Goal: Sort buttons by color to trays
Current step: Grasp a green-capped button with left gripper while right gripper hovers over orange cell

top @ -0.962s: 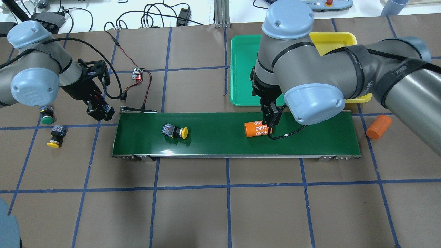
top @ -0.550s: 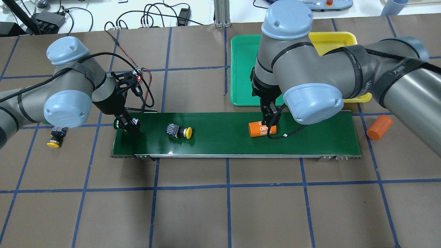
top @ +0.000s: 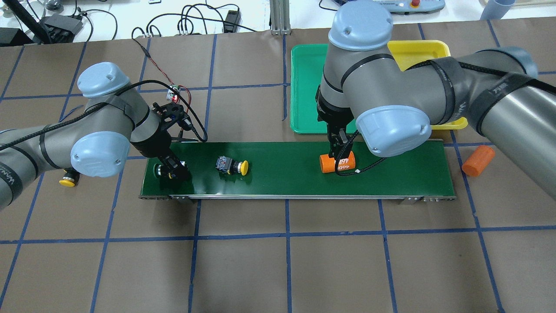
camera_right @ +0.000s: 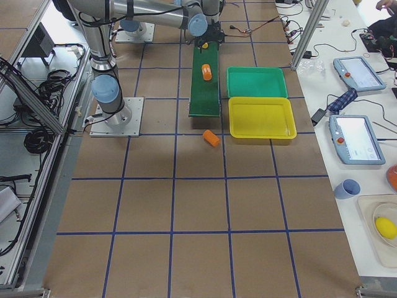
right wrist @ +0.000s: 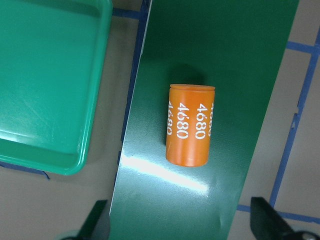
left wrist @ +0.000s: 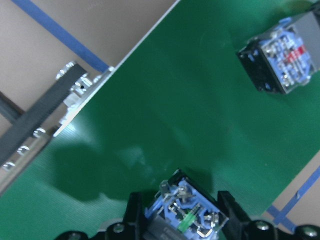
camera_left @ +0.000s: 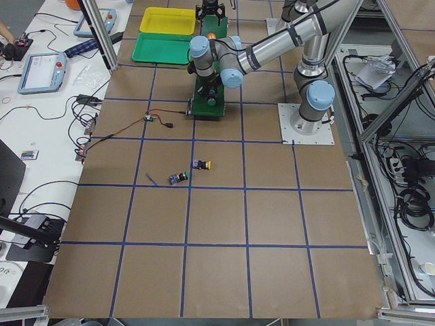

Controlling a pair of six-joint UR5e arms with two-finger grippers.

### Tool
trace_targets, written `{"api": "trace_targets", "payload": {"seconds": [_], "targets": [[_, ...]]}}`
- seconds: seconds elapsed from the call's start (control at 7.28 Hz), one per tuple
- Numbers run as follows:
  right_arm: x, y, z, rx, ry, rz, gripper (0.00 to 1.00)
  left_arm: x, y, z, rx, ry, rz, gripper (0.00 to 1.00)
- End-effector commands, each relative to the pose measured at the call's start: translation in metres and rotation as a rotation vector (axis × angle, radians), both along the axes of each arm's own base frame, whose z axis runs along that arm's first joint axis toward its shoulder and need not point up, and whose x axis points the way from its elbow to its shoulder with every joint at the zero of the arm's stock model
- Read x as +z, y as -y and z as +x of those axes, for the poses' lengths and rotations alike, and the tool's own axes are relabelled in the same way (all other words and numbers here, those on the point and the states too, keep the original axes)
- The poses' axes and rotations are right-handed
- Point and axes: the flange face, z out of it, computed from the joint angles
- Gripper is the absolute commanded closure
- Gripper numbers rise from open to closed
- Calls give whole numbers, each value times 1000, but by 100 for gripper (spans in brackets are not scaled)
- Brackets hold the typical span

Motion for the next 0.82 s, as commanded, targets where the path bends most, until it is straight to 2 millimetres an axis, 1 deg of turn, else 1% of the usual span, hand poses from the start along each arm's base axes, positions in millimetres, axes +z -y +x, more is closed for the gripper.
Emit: {"api": "trace_targets", "payload": {"seconds": [0.0,0.14,0.27,0.41,0.55,0.69], "targets": [[-3,0,3,5,-4,5,0,34,24,6,-3,15,-59,0],[-4,-6,13,26,-17,3,0,58,35,6,-6,22,-52,0],[-6,-7,15,31,-18,5,0,70,44,35,13,24,-44,0],[-11,-5,16,32,-21,16,0,65,61,103,103,29,-50,0],[-26,0,18,34,-25,41,0,54,65,162,199,33,-38,0],[-25,2,18,36,-25,37,0,55,71,198,253,40,-51,0]]}}
